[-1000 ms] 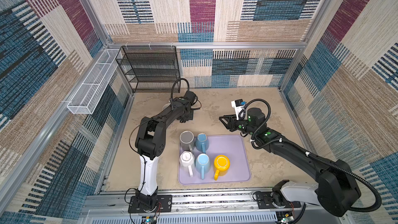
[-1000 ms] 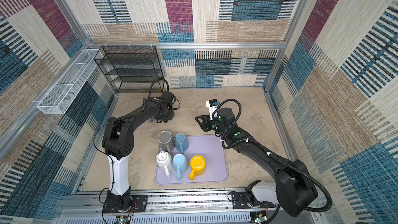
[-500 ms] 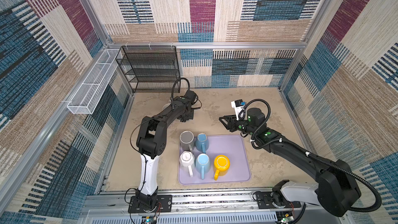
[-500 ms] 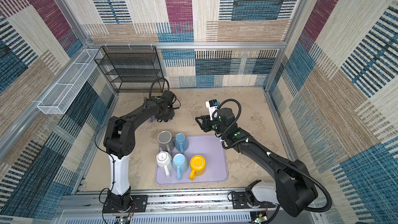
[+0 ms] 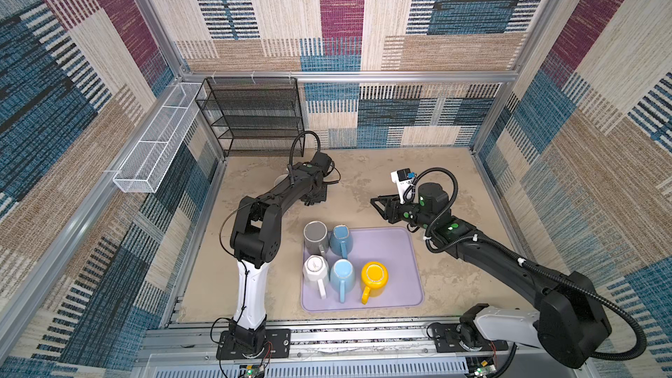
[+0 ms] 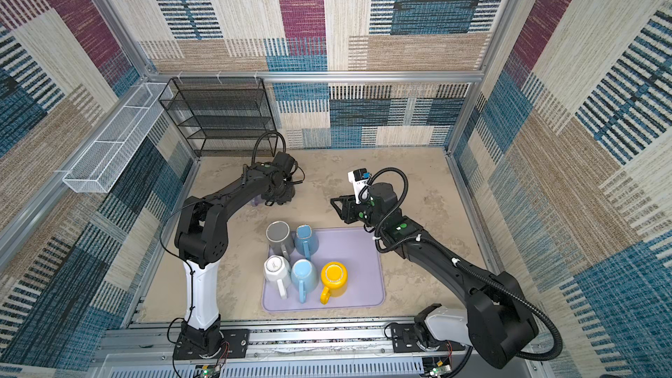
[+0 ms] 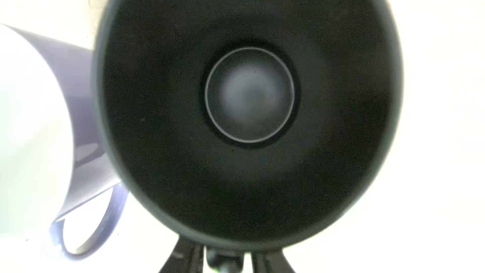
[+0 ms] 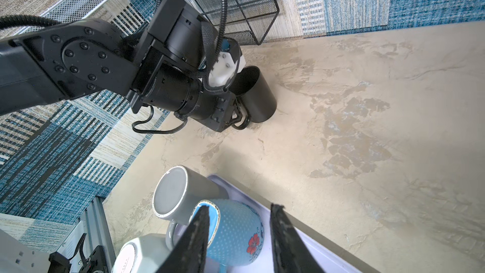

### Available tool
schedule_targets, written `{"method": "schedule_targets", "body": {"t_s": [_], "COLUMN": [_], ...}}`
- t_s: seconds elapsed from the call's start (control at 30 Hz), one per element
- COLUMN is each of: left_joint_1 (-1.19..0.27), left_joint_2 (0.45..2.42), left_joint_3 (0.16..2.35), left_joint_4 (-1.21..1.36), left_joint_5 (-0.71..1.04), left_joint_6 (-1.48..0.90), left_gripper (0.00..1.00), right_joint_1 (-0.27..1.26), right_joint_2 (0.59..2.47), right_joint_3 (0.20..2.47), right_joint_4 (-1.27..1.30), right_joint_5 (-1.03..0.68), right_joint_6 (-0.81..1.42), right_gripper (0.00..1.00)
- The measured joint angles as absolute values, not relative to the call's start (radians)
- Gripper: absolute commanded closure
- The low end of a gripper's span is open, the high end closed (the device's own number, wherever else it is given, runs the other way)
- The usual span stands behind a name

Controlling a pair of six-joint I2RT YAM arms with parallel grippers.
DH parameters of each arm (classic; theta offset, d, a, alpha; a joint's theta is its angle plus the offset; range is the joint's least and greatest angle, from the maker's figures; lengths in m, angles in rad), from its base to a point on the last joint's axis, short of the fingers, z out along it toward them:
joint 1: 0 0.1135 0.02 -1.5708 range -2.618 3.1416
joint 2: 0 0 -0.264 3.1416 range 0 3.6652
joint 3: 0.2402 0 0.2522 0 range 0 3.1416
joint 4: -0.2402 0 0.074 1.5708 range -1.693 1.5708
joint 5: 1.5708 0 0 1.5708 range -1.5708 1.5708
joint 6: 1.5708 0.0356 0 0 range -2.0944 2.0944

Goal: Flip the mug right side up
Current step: 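Lower the upright black mug onto the table beside the lavender mug with the left gripper, then release the black mug, raise the left gripper while the right gripper nears the tray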

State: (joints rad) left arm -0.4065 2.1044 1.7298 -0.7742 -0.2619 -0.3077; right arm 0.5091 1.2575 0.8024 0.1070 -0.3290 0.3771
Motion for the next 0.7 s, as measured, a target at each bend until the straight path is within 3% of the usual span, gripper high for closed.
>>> {"method": "schedule_targets", "body": {"t_s": [0.37, 0.7], "left_joint_1": [-0.407, -0.406], "left_joint_2": [2.045, 1.877], "left_joint_3": [1.707, 1.617], "left_joint_4": [-0.774, -0.736], "left_joint_5": [-0.262, -0.25], "left_joint_6": [-0.308, -0.304], "left_gripper": [0.69, 0.71], "right_joint_1": [0.509, 0.509], "right_joint_2": [1.255, 1.251], "right_joint_3": [0.799, 0.796], "right_joint_4": [0.106, 0.097], "right_joint_5": [-0.319, -0.305], "right_joint_6": [0.377, 0.376], "right_gripper": [0.58, 0.57]}}
